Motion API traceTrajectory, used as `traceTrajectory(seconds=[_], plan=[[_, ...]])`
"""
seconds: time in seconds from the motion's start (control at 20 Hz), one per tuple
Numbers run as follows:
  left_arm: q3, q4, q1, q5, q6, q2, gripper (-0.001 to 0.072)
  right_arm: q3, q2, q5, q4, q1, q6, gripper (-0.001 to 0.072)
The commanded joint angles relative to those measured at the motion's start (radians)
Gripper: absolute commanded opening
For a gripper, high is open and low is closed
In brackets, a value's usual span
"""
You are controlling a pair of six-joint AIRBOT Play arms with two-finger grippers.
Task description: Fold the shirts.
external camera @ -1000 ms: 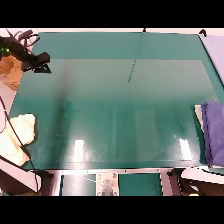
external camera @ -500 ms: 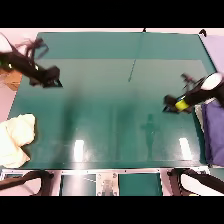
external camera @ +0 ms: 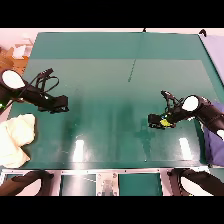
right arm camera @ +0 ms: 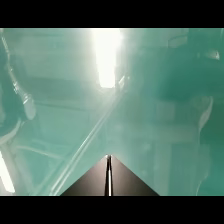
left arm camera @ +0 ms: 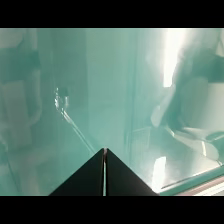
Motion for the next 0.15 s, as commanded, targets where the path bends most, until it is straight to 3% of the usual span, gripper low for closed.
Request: traceTrajectory(seconds=[0.0,0.1], plan=[[-0.018,-0.004,-0.003,0.035,0.0,0.009,0.0019,-0.009,0.004,-0.002,0.006,0.008,0.002,0.0017],[-0.018,-0.004,-0.003,0.034,0.0,0.009,0.0019,-0.009,0.004,-0.002,0.006,0.008,0.003,0.0017]])
